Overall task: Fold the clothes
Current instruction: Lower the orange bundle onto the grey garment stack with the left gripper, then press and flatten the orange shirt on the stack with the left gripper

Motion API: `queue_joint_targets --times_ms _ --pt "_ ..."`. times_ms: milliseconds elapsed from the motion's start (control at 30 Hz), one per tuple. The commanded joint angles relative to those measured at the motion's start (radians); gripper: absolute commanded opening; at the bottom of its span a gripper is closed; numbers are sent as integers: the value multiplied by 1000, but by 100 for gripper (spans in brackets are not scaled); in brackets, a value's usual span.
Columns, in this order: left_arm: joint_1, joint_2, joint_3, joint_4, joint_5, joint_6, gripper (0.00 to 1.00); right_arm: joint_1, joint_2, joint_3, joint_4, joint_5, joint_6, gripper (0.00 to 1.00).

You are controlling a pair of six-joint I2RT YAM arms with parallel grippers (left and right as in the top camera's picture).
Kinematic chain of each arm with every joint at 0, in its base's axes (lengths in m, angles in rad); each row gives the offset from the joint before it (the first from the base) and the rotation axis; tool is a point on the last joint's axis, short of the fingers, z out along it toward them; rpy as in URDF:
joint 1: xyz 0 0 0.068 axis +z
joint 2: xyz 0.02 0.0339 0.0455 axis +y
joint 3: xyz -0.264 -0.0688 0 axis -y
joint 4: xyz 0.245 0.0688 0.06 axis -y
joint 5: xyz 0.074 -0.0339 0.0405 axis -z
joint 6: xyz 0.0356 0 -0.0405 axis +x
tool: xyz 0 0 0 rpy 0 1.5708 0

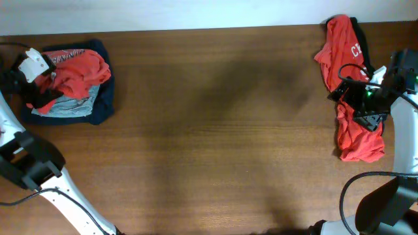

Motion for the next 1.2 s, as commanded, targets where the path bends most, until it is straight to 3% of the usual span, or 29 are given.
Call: queue_joint_targets --times_ms 0,200,333,467,600,667,767,867,1033,1167 --pt "33 -81 -2 -39 -11 -193 99 5 -25 13 -5 -13 -6 99" --pt "61 -135 -2 -129 -2 -421 99 5 -25 13 -16 -21 -6 99" --pt "63 -162 -2 -133 125 -563 99 5 -25 13 -16 -21 -6 99" --pt "28 -161 -5 -132 344 -567 99 6 -25 13 -15 -21 -6 99" --pt "-25 -160 -15 -124 362 -568 99 5 -24 13 -15 -20 -6 99" --pt "-44 -160 -23 -97 322 -634 99 5 -25 13 -15 -21 -6 99" --pt "-67 -158 -56 35 165 -946 99 5 -24 13 -15 -21 -6 99" --pt "-95 -157 -122 177 -16 -1147 99 5 -24 13 -15 -20 -6 98" --pt "-154 -157 -262 366 -247 -1311 99 5 -25 13 -15 -20 -6 98" --pt "-200 -157 -383 443 -383 -1360 99 5 -24 13 -14 -20 -6 99"
